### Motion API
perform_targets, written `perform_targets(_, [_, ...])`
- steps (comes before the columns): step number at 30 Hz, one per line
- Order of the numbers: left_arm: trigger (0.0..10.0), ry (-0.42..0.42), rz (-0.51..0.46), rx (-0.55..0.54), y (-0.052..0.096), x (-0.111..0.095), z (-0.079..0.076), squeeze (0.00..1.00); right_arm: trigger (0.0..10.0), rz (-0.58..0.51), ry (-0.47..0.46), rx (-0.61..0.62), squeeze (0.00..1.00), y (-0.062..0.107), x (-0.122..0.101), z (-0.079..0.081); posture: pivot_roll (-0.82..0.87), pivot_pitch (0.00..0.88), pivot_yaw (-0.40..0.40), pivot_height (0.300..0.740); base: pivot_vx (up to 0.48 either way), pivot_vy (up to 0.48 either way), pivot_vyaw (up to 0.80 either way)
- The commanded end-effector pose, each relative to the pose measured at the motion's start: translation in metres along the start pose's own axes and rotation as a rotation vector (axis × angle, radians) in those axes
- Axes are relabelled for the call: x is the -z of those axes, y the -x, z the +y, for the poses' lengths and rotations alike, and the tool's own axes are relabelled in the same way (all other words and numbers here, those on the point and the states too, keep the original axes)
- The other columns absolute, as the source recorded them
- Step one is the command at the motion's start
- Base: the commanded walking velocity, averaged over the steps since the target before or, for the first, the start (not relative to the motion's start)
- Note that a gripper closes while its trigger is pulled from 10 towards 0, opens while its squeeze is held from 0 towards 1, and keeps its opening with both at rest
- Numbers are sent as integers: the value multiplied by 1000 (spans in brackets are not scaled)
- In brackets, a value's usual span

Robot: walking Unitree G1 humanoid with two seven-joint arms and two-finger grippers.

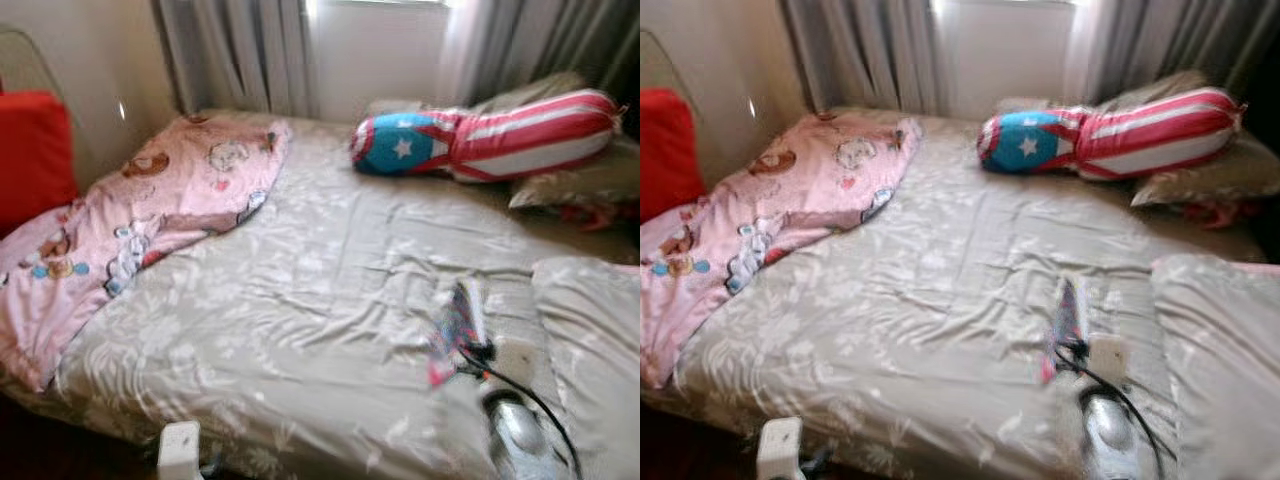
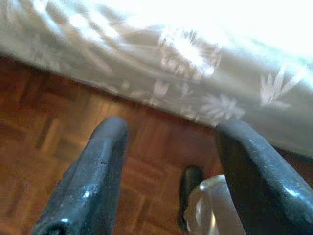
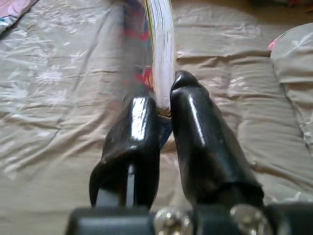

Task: Clean up the room

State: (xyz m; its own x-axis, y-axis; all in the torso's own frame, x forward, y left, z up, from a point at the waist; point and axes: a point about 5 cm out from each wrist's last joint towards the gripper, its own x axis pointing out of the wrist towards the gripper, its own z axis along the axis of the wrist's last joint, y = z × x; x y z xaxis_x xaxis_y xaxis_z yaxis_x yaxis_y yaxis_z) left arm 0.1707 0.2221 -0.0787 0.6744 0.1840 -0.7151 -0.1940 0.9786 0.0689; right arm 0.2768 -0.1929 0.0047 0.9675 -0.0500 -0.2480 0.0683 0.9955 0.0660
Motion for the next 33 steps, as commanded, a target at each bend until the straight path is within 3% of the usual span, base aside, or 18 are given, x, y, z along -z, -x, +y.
perform_targets(1, [10000, 12, -20, 19, -2, -5, -8, 0, 10000, 1, 13, 53, 0, 4, 1, -17, -45, 0, -20, 740, 0, 0, 0])
perform_targets(12, [10000, 33, -76, 21, -2, -12, -7, 0, 10000, -2, 14, 55, 0, 6, 2, -18, -42, 0, -17, 740, 0, 0, 0])
perform_targets(24, [10000, 73, -223, 28, -6, -40, -7, 0, 10000, 27, 18, 65, 0, 6, 6, -17, -34, 3, -13, 740, 0, 0, 0])
perform_targets(33, [10000, 65, -231, 30, -6, -42, -9, 0, 10000, 0, 12, 70, 0, 7, 4, -17, -45, 4, -4, 698, 0, 0, 0])
